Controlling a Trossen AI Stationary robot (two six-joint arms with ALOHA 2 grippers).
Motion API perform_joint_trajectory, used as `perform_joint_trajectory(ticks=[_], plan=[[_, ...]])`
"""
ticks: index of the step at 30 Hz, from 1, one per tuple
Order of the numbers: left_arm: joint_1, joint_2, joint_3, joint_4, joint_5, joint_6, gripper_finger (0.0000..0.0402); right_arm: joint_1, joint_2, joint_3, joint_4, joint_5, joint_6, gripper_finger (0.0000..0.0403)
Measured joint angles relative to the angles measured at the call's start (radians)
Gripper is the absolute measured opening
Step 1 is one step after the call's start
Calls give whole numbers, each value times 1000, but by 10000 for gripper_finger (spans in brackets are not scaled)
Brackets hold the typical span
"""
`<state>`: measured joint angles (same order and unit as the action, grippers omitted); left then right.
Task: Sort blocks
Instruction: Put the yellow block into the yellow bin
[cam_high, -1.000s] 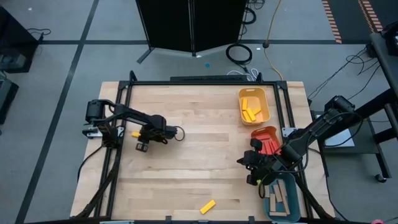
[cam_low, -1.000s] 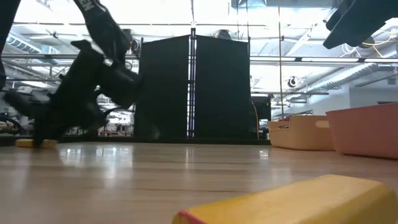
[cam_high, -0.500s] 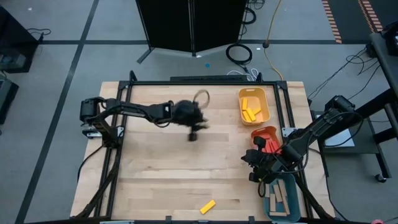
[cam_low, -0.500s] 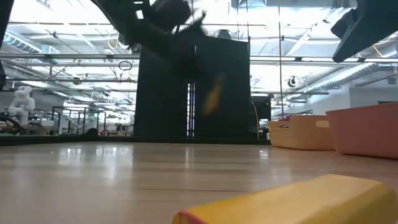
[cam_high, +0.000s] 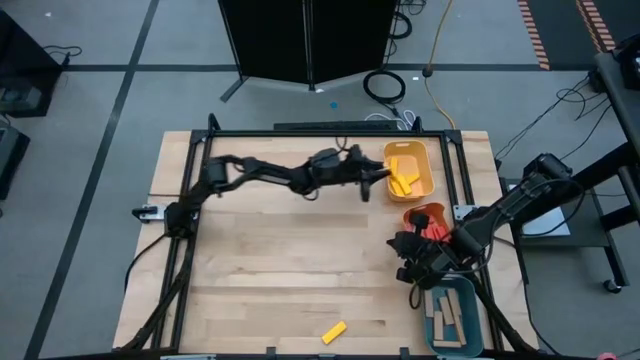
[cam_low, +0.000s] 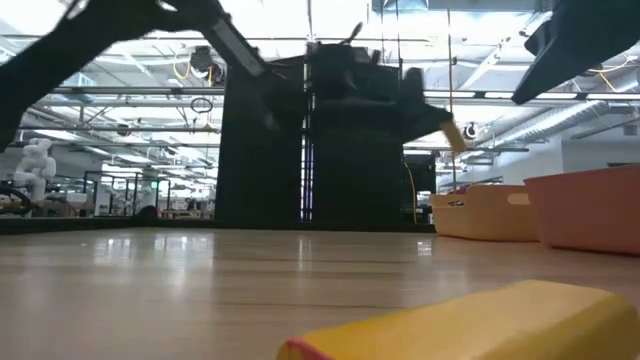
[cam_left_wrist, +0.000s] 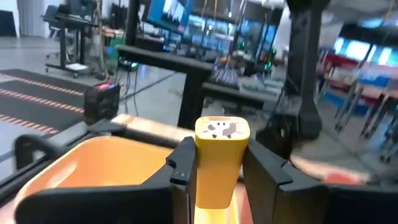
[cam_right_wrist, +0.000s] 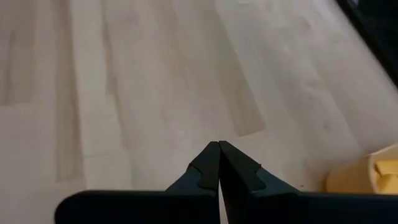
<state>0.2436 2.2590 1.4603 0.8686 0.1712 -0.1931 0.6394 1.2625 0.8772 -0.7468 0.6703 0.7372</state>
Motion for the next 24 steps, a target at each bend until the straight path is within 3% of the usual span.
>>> perform_joint_trajectory(ticks=[3, 12, 16, 24], plan=[[5, 91, 145, -12, -22, -11, 80, -22, 0, 0, -6, 18, 2, 0], [35, 302, 544, -399, -101, -38, 80, -70, 0, 0, -6, 15, -8, 0], [44, 339, 599, -507, -128, -77, 81, -77, 0, 0, -5, 14, -14, 0], [45, 339, 602, -521, -130, -83, 81, -77, 0, 0, -5, 10, -15, 0]])
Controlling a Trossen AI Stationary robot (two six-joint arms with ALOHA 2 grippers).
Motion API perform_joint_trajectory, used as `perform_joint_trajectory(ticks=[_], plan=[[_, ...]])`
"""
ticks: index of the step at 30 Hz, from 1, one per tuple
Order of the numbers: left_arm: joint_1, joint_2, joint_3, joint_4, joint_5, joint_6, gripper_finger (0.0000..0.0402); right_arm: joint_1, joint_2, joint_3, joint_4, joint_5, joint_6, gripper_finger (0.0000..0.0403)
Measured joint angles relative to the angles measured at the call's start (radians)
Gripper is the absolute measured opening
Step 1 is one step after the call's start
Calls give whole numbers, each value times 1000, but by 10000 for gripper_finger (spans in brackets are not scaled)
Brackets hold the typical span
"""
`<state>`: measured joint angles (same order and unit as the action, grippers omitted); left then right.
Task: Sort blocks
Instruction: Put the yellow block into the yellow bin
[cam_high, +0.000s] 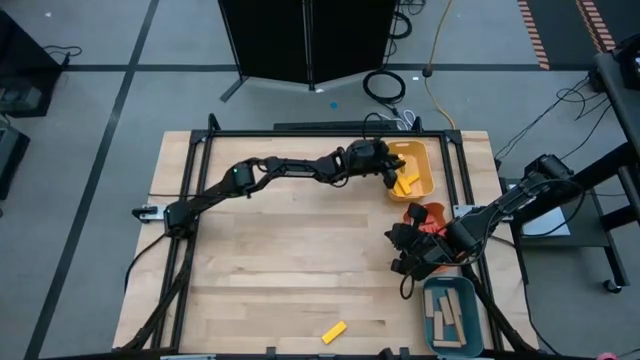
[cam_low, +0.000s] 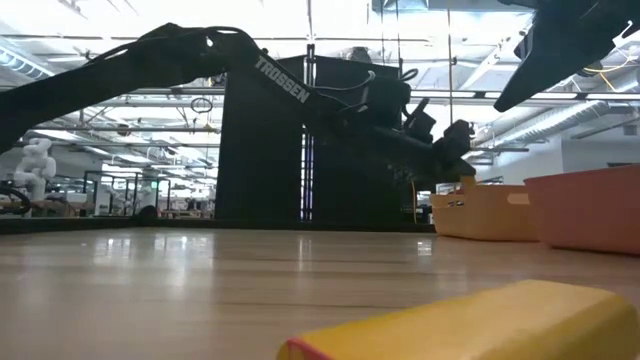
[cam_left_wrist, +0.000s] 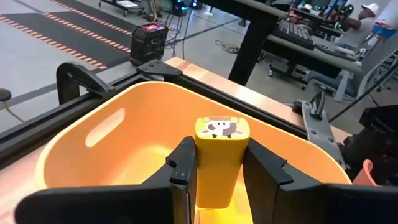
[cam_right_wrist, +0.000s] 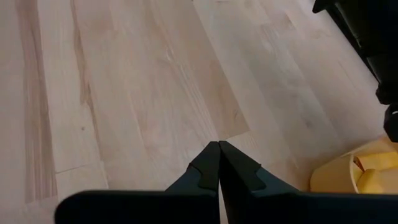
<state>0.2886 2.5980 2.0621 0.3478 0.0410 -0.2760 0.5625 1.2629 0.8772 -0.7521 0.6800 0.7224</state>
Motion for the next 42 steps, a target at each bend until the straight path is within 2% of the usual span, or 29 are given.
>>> perform_joint_trajectory(ticks=[9, 13, 16, 20, 25, 30, 35, 38, 42], plan=[[0, 0, 0, 1, 3, 22, 88, 0, 0, 0, -11, 21, 21, 0], [-2, 0, 0, 2, 4, 22, 107, -17, -8, 0, -169, 158, 183, 0], [-3, 0, 0, 2, 4, 21, 121, -53, -20, 0, -308, 180, 305, 0], [-3, 0, 0, 1, -17, 21, 131, -130, -31, 0, -420, 181, 373, 0], [-4, 0, 0, 1, -18, 22, 148, -230, -42, 0, -446, 133, 307, 0], [-10, -2, 0, -3, -18, 21, 184, -301, -42, 0, -447, 127, 231, 0], [-4, -56, -1, -164, 3, 31, 207, -341, -67, 0, -454, 33, 154, 0], [-2, -122, -1, -281, 10, 117, 202, -348, -125, 0, -456, -26, 122, 0], [-4, -207, 1, -485, 2, 243, 194, -348, -235, 0, -457, -40, 86, 0]])
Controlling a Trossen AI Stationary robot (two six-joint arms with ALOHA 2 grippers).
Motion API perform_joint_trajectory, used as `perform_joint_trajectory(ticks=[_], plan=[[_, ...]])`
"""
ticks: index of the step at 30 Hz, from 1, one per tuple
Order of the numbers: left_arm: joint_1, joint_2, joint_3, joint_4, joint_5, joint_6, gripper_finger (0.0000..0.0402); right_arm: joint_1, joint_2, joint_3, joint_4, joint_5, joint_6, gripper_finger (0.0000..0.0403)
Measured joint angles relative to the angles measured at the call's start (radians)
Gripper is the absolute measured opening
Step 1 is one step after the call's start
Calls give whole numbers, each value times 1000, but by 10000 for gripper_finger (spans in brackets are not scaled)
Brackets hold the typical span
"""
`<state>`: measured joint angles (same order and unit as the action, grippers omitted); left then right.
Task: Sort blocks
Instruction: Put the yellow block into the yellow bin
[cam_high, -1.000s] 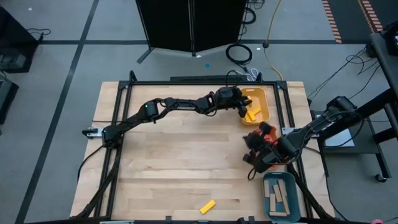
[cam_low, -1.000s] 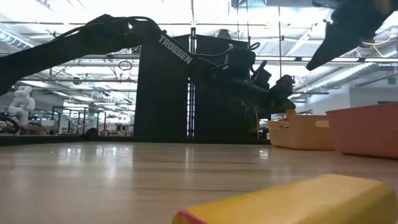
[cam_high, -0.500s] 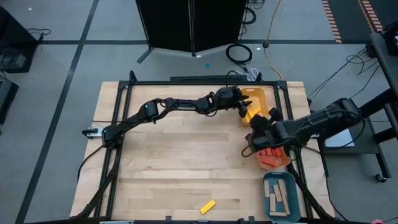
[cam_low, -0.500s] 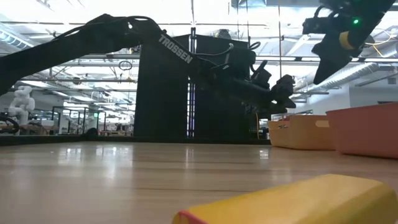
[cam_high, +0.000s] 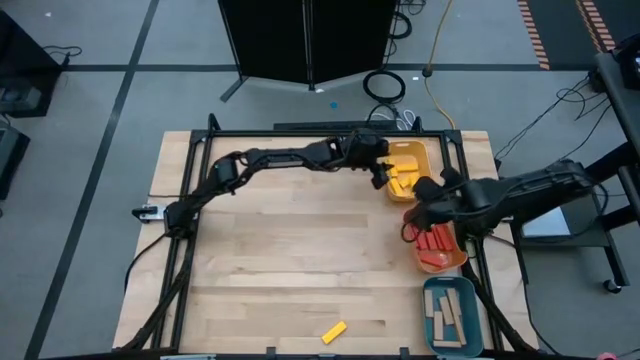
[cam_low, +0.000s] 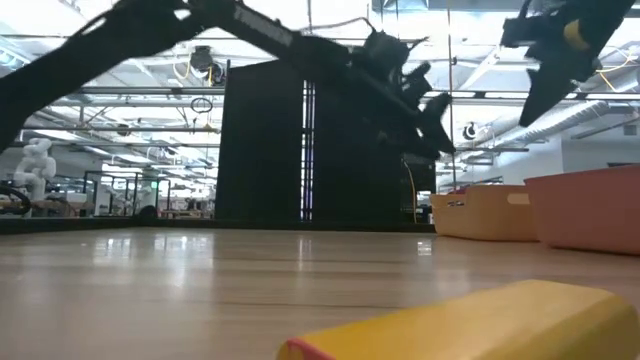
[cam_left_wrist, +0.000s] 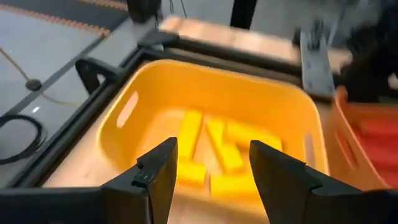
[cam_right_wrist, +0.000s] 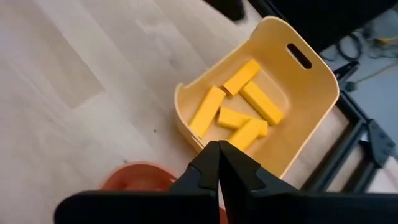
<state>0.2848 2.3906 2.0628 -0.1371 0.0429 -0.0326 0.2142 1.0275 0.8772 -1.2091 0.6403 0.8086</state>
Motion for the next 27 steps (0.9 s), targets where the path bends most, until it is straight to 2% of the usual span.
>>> perform_joint_trajectory(ticks=[5, 9, 15, 20, 27], plan=[[-12, -137, 0, -273, 51, 74, 194, 3, -111, 0, 10, -28, -15, 0], [-82, -191, 0, -517, 96, 65, 193, 4, -133, 0, 65, -100, -87, 0], [-283, -206, -2, -744, -18, -56, 193, 31, -118, 0, 176, -233, -207, 0], [-484, -206, -2, -770, -99, -233, 193, 113, -113, 0, 241, -306, -269, 0], [-730, -185, -14, -677, -269, -556, 193, 299, -113, 0, 308, -306, -249, 0]])
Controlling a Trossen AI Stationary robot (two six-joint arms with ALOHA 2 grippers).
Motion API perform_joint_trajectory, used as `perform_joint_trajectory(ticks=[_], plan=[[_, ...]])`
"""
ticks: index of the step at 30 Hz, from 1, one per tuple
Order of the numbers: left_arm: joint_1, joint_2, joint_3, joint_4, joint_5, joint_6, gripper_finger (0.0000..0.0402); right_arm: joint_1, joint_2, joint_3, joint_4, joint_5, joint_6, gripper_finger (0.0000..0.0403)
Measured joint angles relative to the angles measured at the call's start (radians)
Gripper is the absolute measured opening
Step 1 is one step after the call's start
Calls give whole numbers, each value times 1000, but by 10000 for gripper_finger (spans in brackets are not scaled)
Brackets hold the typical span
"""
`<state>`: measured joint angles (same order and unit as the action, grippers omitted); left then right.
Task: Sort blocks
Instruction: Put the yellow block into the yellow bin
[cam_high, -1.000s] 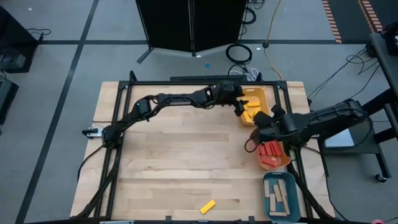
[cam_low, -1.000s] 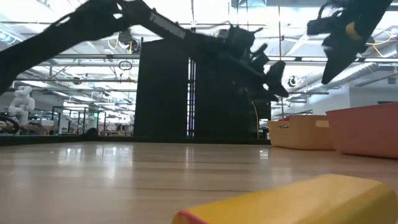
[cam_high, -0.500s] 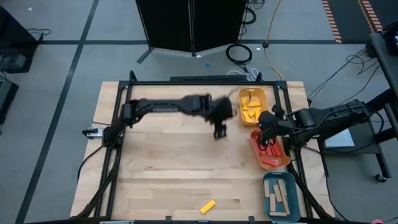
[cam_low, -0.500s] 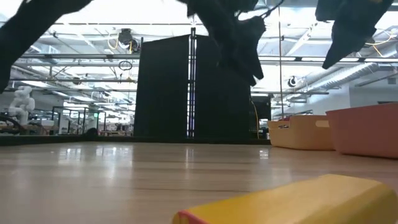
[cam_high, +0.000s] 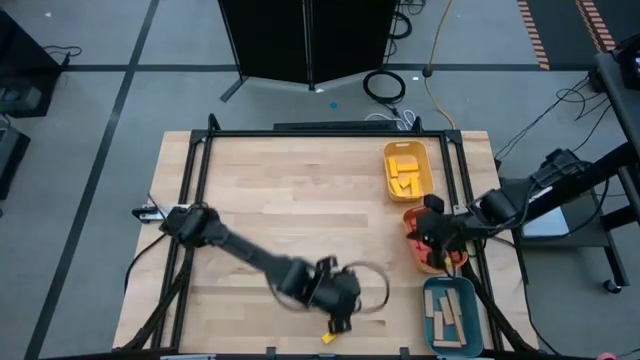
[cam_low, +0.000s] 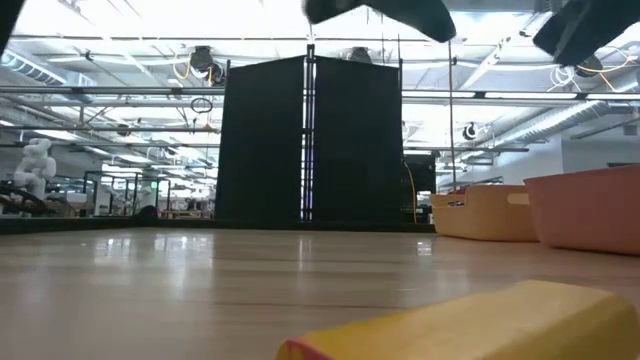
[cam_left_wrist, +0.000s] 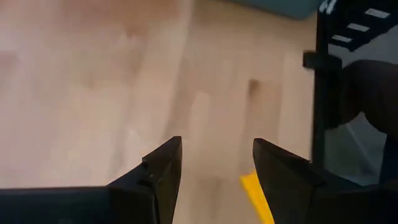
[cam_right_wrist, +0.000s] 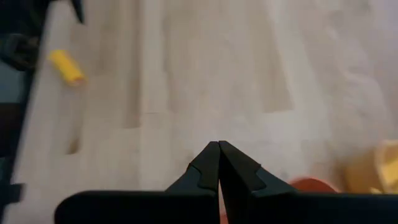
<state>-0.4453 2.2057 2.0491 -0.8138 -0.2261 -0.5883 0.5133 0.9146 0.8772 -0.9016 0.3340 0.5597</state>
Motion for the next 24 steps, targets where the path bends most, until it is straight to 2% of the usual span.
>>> perform_joint_trajectory(ticks=[6, 13, 19, 24], plan=[[-119, 99, -2, 89, -91, -297, 193, 121, 3, 0, 41, 35, 36, 0], [-211, 225, -3, 195, -218, -511, 193, 165, 18, 0, 46, 60, 33, 0], [-222, 242, -2, 141, -259, -585, 193, 163, 29, 0, 46, 59, 23, 0], [-203, 252, -2, 156, -186, -573, 193, 163, 28, 0, 46, 58, 27, 0]])
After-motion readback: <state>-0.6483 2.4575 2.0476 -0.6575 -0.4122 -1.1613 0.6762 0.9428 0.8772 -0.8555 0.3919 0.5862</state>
